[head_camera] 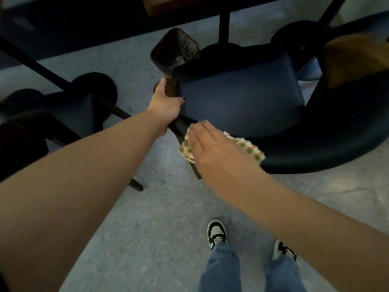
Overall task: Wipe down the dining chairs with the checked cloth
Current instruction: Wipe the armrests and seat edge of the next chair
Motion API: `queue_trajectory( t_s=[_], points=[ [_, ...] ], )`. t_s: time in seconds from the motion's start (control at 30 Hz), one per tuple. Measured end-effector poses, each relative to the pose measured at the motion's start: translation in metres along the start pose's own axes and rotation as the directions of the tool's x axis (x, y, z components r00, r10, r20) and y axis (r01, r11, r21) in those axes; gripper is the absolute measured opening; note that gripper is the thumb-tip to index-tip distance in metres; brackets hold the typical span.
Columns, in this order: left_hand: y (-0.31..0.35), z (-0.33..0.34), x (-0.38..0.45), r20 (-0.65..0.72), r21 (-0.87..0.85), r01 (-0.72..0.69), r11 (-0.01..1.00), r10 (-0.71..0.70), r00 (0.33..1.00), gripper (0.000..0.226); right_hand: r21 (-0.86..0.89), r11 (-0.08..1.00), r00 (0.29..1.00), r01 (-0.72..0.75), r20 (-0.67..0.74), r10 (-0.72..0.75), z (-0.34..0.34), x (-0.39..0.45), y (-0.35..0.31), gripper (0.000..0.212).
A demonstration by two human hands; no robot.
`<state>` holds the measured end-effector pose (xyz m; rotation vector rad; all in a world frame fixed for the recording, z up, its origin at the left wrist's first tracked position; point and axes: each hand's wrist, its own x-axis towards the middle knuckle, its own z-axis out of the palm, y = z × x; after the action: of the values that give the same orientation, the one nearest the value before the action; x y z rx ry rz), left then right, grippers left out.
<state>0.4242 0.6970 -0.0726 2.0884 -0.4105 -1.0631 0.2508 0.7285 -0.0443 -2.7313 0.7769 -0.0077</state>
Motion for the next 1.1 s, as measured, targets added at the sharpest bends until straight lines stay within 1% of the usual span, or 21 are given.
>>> queue_trajectory(
  t_s=[0.03,0.07,0.13,0.17,0.2,0.27,0.33,0.37,0.4,0.43,0.5,0.53,0.57,0.6,0.63,0.7,0.77,0.83,0.9,1.0,1.1],
  points=[
    [0.000,0.000,-0.001,-0.003,-0.005,0.005,1.000,-0.005,1.000,0.077,0.039,0.999,0.996,-0.009,-0.085,0.012,-0.002,-0.010,0.006,0.042],
    [0.000,0.000,0.000,-0.009,-0.010,0.009,1.000,-0.009,1.000,0.077,0.111,0.994,0.995,-0.021,-0.099,0.032,-0.009,-0.016,0.011,0.044],
    [-0.001,0.000,0.003,-0.020,-0.043,0.012,0.999,-0.013,1.000,0.077,0.317,0.937,0.989,-0.151,0.060,0.139,-0.030,-0.008,0.013,0.038],
    [-0.002,0.001,0.004,-0.027,-0.058,0.012,0.998,-0.013,1.000,0.078,0.379,0.897,0.973,-0.229,0.079,0.215,-0.032,0.006,0.015,0.030],
    [-0.003,0.001,0.006,-0.036,-0.063,0.007,0.998,-0.009,0.999,0.078,0.447,0.821,0.934,-0.356,0.148,0.325,-0.034,0.023,0.017,0.024],
    [-0.006,0.001,0.008,-0.056,-0.046,-0.011,0.999,0.008,0.998,0.078,0.603,0.588,0.829,-0.540,0.256,0.498,-0.028,0.062,0.018,0.019],
    [-0.006,0.002,0.010,-0.072,-0.017,-0.031,0.999,0.030,0.997,0.075,0.726,0.261,0.714,-0.637,0.426,0.556,-0.020,0.095,0.021,0.028],
    [-0.006,0.002,0.011,-0.078,-0.012,-0.039,0.999,0.038,0.996,0.073,0.729,0.153,0.670,-0.667,0.499,0.550,-0.016,0.105,0.022,0.032],
    [-0.006,0.002,0.011,-0.083,-0.011,-0.040,0.999,0.039,0.996,0.072,0.711,0.156,0.663,-0.686,0.522,0.536,-0.013,0.111,0.021,0.032],
    [-0.006,0.003,0.010,-0.087,-0.006,-0.036,0.999,0.035,0.996,0.071,0.682,0.273,0.702,-0.679,0.494,0.513,-0.010,0.111,0.019,0.030],
    [-0.006,0.003,0.010,-0.086,0.009,-0.031,0.999,0.032,0.996,0.070,0.547,0.624,0.830,-0.558,0.369,0.418,-0.013,0.098,0.013,0.020],
    [-0.006,0.003,0.010,-0.088,0.024,-0.037,0.999,0.039,0.995,0.069,0.459,0.747,0.875,-0.481,0.310,0.373,-0.015,0.090,0.010,0.020],
    [-0.007,0.003,0.010,-0.093,0.043,-0.044,0.998,0.048,0.995,0.068,0.404,0.803,0.895,-0.437,0.287,0.343,-0.017,0.082,0.008,0.021],
    [-0.006,0.003,0.010,-0.095,0.062,-0.050,0.997,0.056,0.994,0.067,0.400,0.804,0.893,-0.439,0.296,0.340,-0.018,0.077,0.013,0.021],
    [-0.006,0.003,0.011,-0.097,0.074,-0.055,0.996,0.062,0.993,0.066,0.427,0.765,0.870,-0.482,0.339,0.359,-0.021,0.079,0.020,0.020],
    [-0.005,0.002,0.012,-0.084,0.066,-0.047,0.997,0.052,0.995,0.064,0.485,0.611,0.777,-0.626,0.458,0.432,-0.020,0.096,0.038,0.030],
    [-0.003,0.001,0.010,-0.075,0.058,-0.039,0.998,0.043,0.996,0.064,0.519,0.402,0.656,-0.754,0.564,0.502,-0.004,0.117,0.053,0.042],
    [-0.003,0.001,0.008,-0.078,0.068,-0.035,0.997,0.040,0.996,0.063,0.521,0.302,0.597,-0.798,0.621,0.508,0.020,0.132,0.055,0.043],
    [-0.002,0.001,0.008,-0.082,0.077,-0.031,0.997,0.037,0.996,0.063,0.511,0.311,0.596,-0.802,0.638,0.488,0.038,0.138,0.052,0.035],
    [-0.001,0.001,0.009,-0.071,0.065,-0.024,0.998,0.029,0.997,0.063,0.508,0.372,0.630,-0.777,0.606,0.486,0.039,0.137,0.047,0.031],
    [-0.002,0.001,0.007,-0.070,0.073,-0.027,0.997,0.032,0.997,0.062,0.515,0.514,0.727,-0.686,0.501,0.469,0.018,0.121,0.044,0.020]
  ],
)
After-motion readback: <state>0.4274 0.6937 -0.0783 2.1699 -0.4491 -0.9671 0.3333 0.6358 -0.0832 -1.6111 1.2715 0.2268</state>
